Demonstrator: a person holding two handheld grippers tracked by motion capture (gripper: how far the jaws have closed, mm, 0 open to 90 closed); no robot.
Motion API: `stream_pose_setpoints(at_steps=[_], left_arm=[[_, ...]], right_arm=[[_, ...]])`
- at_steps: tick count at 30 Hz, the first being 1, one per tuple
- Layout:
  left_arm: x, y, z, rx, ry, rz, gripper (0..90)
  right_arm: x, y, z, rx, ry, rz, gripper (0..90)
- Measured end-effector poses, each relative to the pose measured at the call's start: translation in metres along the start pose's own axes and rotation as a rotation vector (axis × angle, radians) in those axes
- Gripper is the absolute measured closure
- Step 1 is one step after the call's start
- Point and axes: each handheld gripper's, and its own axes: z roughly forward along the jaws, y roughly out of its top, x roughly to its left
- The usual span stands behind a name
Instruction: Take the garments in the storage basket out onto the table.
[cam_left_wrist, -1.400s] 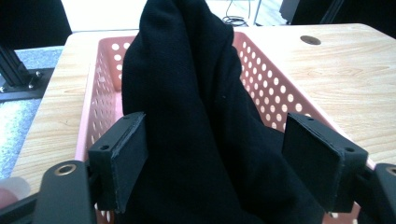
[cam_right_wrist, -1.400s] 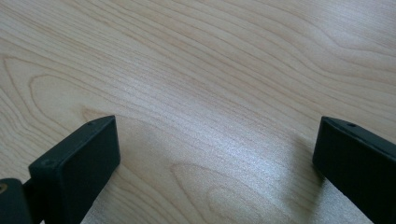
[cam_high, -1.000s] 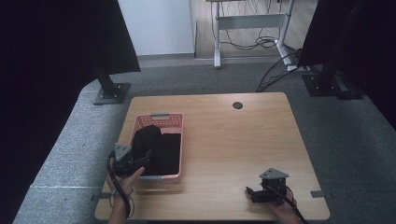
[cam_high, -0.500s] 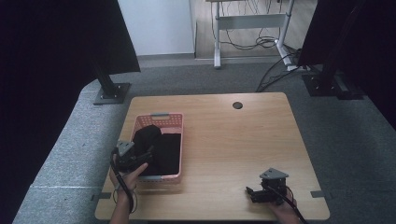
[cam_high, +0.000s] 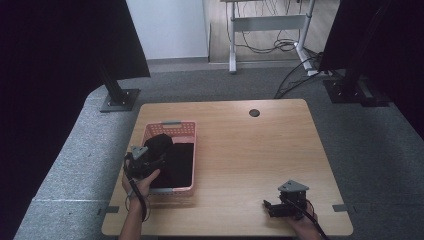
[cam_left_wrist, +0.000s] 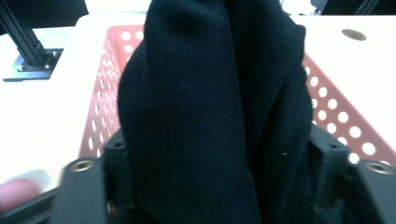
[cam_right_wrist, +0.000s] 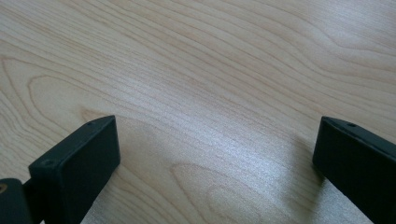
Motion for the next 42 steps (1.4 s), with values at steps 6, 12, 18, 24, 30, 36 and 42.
stream_pose_setpoints(at_steps=[6,12,18,24,30,36,42], left_arm=[[0.001,-0.002,0.0,-0.016,-0.003,-0.017,50.2],[-0.001,-0.003,-0.003,-0.056,0.005,-0.024,58.6],[-0.003,-0.007,-0.007,-0.111,-0.009,-0.05,62.6],[-0.003,-0.006,-0.015,-0.168,-0.031,-0.065,63.5],[-0.002,-0.006,-0.019,-0.202,-0.056,-0.078,64.3],[0.001,-0.003,-0.028,-0.248,-0.076,-0.106,64.6],[0.001,0.001,-0.038,-0.28,-0.084,-0.11,64.7]], right_arm=[[0.0,0.0,0.0,0.0,0.0,0.0,0.2],[0.0,0.0,0.0,0.0,0.0,0.0,0.2],[0.0,0.0,0.0,0.0,0.0,0.0,0.2],[0.0,0.0,0.0,0.0,0.0,0.0,0.2],[0.0,0.0,0.0,0.0,0.0,0.0,0.2],[0.0,0.0,0.0,0.0,0.0,0.0,0.2],[0.0,0.0,0.0,0.0,0.0,0.0,0.2]])
